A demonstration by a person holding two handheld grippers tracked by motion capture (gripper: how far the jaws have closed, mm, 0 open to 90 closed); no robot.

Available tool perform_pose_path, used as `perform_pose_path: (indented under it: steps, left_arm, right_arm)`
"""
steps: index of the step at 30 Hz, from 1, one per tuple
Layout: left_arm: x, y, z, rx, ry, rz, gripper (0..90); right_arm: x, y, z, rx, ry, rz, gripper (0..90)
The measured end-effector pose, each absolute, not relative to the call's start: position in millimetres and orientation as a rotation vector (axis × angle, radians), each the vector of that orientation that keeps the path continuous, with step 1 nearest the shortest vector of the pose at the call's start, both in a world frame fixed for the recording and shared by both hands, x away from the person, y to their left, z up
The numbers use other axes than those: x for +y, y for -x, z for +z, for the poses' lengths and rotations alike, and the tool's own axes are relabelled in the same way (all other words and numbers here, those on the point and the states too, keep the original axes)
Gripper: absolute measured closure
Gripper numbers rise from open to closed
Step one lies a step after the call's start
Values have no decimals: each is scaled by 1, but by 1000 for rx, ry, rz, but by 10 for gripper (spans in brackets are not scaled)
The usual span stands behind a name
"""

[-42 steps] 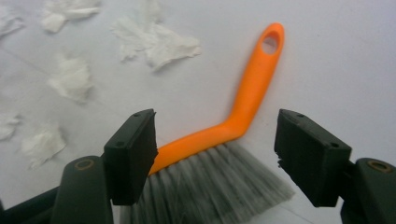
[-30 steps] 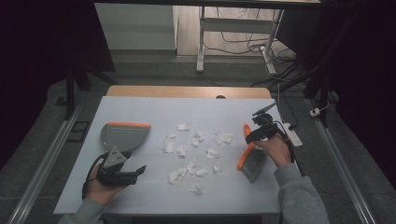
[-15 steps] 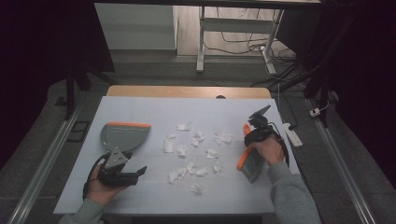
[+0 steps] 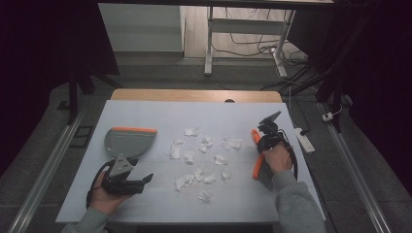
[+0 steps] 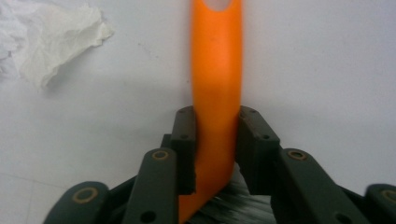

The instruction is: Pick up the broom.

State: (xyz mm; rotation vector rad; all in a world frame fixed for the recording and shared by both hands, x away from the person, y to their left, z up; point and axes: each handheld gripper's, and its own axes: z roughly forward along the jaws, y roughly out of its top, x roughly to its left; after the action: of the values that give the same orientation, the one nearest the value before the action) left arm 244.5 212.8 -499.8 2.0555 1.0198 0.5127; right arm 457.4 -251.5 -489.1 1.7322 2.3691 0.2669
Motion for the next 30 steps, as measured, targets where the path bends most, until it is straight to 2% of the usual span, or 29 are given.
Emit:
perform_pose_path:
  steps: [15, 30]
  left_arm:
    - [214, -245, -498, 1020, -2034, 472, 251]
    - [214, -246, -499, 1029, -2032, 476, 253]
  right_arm:
    - [-268, -443, -482, 2439, -1607, 436, 707]
    - [-306, -402, -452, 2406, -1519, 893, 708]
